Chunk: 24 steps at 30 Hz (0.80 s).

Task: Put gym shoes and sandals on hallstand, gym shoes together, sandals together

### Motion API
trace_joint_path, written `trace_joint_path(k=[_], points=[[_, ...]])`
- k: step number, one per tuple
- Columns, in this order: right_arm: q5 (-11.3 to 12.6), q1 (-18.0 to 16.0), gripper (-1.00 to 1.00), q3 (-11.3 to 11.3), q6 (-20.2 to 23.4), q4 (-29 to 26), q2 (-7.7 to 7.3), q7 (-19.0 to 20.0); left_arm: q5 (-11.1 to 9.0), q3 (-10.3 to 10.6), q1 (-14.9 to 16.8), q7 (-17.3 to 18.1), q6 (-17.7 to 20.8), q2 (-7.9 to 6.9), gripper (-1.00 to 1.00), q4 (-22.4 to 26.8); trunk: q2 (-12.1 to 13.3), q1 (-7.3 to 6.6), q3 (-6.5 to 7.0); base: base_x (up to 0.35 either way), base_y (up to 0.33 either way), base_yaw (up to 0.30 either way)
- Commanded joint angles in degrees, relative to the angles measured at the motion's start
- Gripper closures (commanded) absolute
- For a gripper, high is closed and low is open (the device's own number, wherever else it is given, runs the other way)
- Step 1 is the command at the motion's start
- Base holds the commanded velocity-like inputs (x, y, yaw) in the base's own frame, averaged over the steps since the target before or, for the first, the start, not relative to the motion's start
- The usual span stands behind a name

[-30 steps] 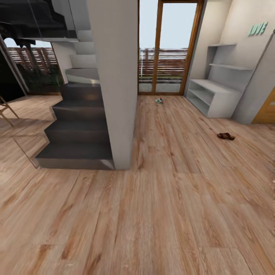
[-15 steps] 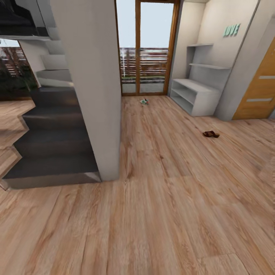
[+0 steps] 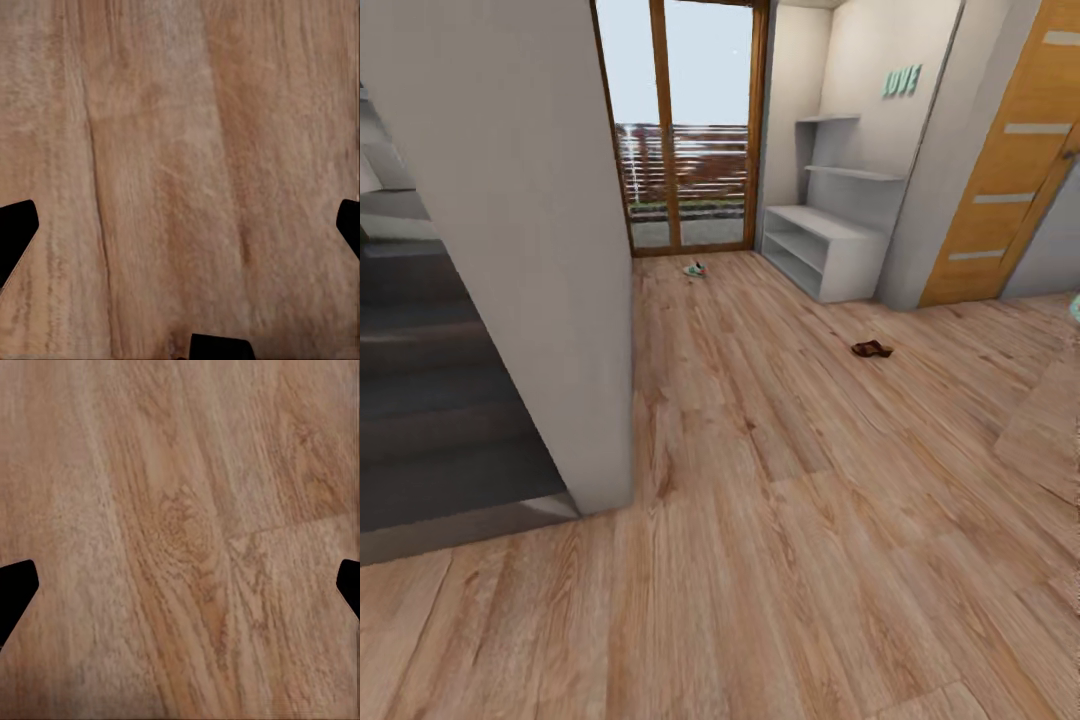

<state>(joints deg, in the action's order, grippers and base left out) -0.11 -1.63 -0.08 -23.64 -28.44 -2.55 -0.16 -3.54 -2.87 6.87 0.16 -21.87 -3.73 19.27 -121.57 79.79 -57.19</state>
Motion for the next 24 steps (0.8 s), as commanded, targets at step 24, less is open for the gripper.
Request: trace_joint_path(k=[24], points=[[0.02,-0.04,-1.00,-0.01,-0.18,0.05,0.00,-0.02,-0.41,0.05,-0.01,0.02,-0.19,-0.05,-1.00,-0.02,-0.01,0.03,-0.04,0.324,-0.065,-0.265]])
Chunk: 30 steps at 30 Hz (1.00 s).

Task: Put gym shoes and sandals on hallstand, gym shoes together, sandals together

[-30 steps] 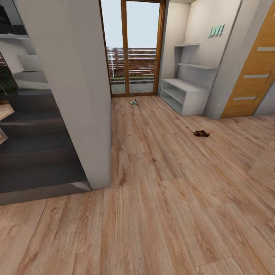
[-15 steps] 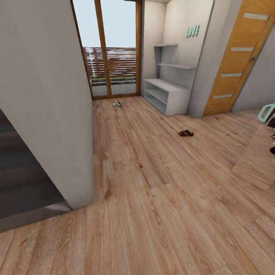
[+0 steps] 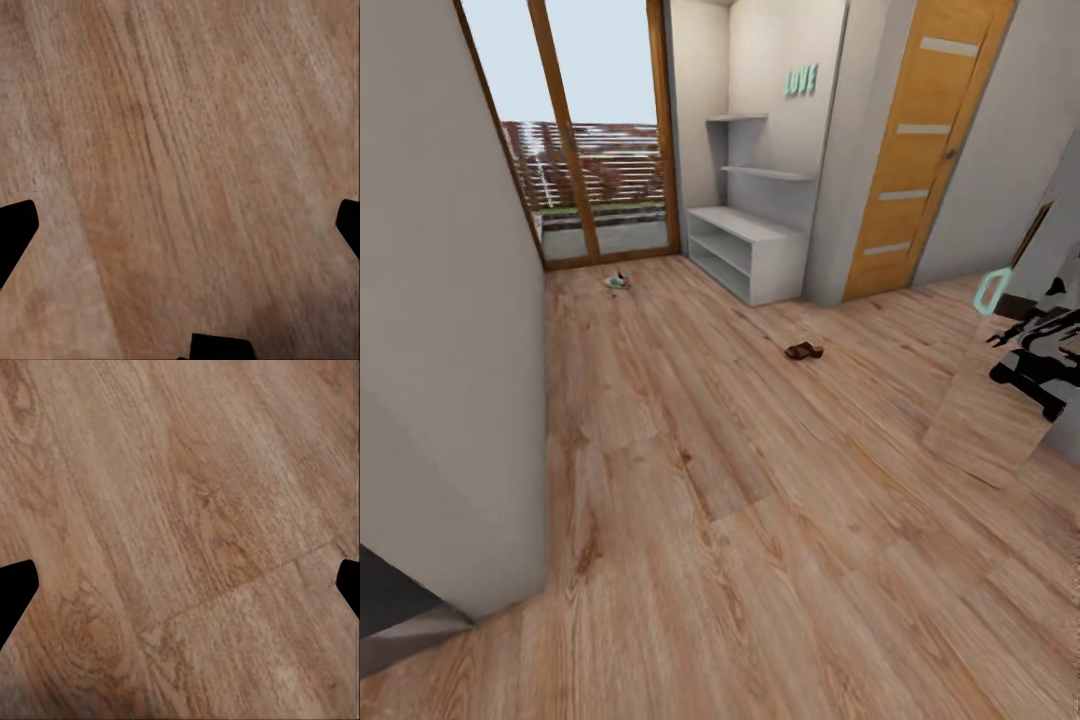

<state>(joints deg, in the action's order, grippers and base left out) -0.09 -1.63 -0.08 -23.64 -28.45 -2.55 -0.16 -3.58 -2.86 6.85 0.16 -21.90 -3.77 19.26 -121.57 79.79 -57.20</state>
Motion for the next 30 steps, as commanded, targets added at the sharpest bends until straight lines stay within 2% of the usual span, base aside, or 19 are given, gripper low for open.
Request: trace_joint_path(k=[1,14,30], points=[[-0.01,-0.04,-1.00,0.00,-0.18,0.06,0.00,-0.02,-0.37,0.05,0.02,0.02,-0.16,-0.03,-1.00,-0.01,-0.01,0.02,-0.04,0.311,-0.097,-0.265],[-0.02,-0.04,-1.00,0.00,-0.20,0.06,0.00,-0.02,-0.35,0.05,0.01,0.02,-0.15,-0.01,-1.00,-0.01,-0.01,0.02,-0.04,0.317,-0.049,-0.239],[-0.33,-0.04,-1.00,0.52,-0.27,0.22,0.00,0.33,-0.69,0.05,0.02,0.02,-0.16,-0.09,-1.00,-0.01,-0.01,0.02,-0.04,0.327,-0.002,-0.025]])
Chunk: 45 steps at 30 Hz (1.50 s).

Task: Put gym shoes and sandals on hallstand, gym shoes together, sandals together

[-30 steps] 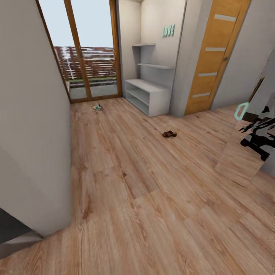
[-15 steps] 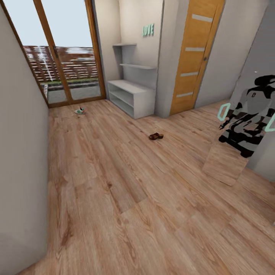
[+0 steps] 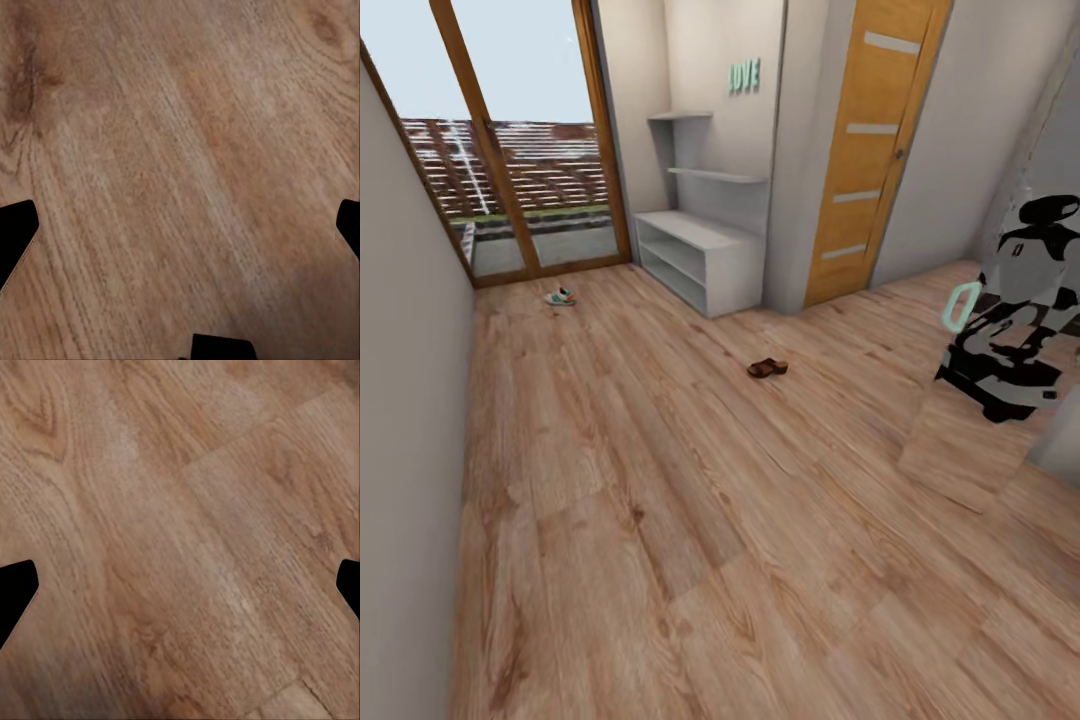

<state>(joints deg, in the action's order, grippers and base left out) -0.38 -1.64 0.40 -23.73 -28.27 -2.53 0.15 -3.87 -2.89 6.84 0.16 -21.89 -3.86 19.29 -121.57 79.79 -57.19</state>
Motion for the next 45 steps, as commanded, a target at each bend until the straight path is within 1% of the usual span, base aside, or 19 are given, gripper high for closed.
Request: trace_joint_path(k=[1,18,39,45], points=[[-0.04,-0.03,-1.00,0.04,-0.17,0.04,-0.02,0.02,-0.42,0.08,0.04,0.02,-0.15,-0.02,-1.00,-0.04,-0.01,0.03,-0.04,0.330,0.000,-0.001],[0.02,-0.03,-1.00,-0.04,-0.17,-0.04,-0.02,-0.03,-0.52,0.08,0.03,0.02,-0.17,-0.01,-1.00,-0.04,-0.01,0.03,0.01,0.334,0.000,0.000],[0.03,-0.03,-1.00,-0.14,-0.17,-0.05,-0.02,-0.07,-0.59,0.08,0.01,0.02,-0.17,-0.01,-1.00,-0.04,-0.01,0.03,1.72,0.336,0.000,0.000],[0.03,-0.03,-1.00,-0.14,-0.17,0.01,-0.02,-0.07,-0.60,0.08,0.01,0.02,-0.17,-0.01,-1.00,-0.04,-0.01,0.03,1.98,0.336,0.000,0.000]])
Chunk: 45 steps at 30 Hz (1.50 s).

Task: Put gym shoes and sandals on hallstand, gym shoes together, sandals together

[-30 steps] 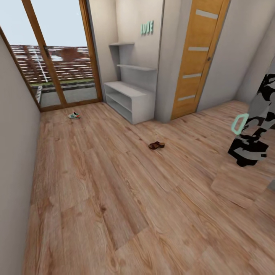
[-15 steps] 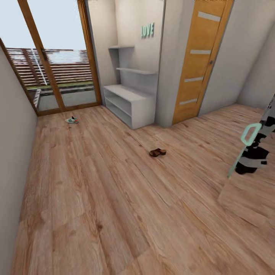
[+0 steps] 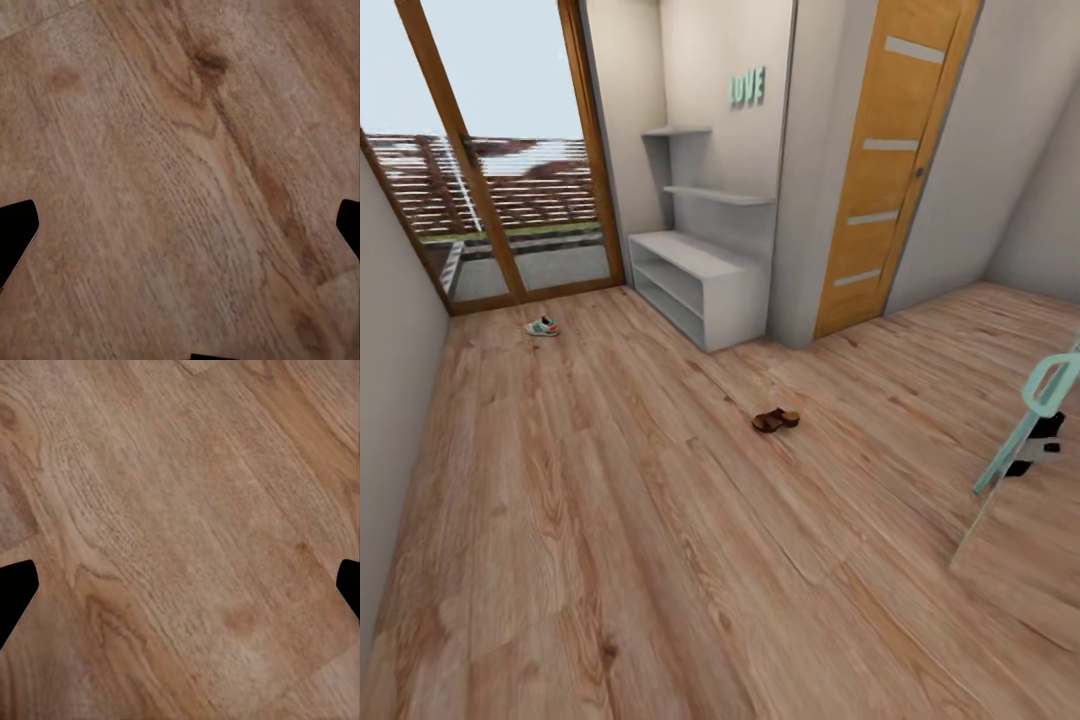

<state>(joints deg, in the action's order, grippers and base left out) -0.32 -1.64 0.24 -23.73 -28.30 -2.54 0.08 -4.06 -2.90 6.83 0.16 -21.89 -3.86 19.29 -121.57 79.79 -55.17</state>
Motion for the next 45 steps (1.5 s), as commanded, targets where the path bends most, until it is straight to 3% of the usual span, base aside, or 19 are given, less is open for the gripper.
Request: trace_joint_path(k=[1,45], points=[[-0.03,-0.03,-1.00,0.02,-0.17,0.05,-0.01,0.01,-0.42,0.09,0.03,0.02,-0.17,-0.01,-1.00,-0.04,-0.01,0.03,-0.03,0.336,0.000,0.000],[-0.03,-0.03,-1.00,-0.14,-0.17,0.02,-0.01,0.01,-0.42,0.09,0.03,0.02,-0.17,-0.01,-1.00,-0.04,-0.01,0.03,0.05,0.336,0.000,0.000]])
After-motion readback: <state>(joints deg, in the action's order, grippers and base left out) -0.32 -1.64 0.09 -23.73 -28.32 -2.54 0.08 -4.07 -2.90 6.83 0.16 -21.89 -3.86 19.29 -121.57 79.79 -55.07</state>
